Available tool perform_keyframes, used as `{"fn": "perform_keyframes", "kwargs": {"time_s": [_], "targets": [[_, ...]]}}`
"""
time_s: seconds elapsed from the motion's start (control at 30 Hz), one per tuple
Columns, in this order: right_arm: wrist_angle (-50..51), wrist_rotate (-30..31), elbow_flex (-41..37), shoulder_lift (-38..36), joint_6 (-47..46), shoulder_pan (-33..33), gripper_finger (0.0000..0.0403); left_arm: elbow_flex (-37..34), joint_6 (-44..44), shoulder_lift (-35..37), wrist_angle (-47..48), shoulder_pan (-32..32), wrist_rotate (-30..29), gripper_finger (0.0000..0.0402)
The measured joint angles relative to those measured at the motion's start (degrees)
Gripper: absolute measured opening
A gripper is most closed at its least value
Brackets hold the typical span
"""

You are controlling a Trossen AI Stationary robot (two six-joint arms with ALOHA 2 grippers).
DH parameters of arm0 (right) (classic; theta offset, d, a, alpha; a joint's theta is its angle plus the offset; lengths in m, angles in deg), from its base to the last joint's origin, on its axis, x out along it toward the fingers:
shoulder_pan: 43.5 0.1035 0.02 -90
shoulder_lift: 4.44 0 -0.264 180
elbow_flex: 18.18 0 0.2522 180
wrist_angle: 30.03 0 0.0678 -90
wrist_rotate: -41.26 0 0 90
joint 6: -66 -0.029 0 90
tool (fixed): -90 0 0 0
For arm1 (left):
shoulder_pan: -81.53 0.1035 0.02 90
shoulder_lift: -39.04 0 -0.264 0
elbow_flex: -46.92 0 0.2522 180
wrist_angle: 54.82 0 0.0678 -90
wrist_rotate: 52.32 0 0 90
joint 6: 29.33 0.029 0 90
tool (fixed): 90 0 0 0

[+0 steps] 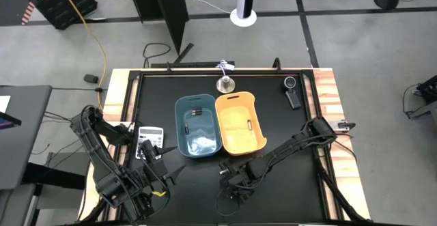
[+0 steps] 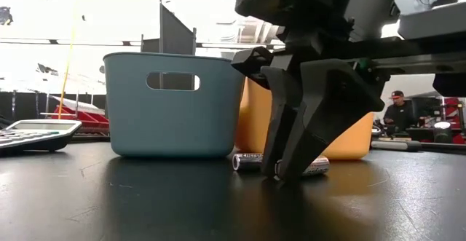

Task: Sort batteries
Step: Put the bottom silver battery into the yellow bin

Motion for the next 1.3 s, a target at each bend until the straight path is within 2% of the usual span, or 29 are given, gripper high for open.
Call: {"fn": "perform_keyframes", "kwargs": {"time_s": [0.8, 1.3], "targets": [[8.0, -0.1, 7.2, -0.1, 2.0, 1.2, 0.0038, 0.0, 0.0, 0.0, -0.2, 0.0, 0.8, 0.0295], [22.5, 2.7, 19.2, -0.3, 4.1, 2.2, 0.0038, 0.0, 0.0, 0.0, -0.3, 0.0, 0.8, 0.0295]]}}
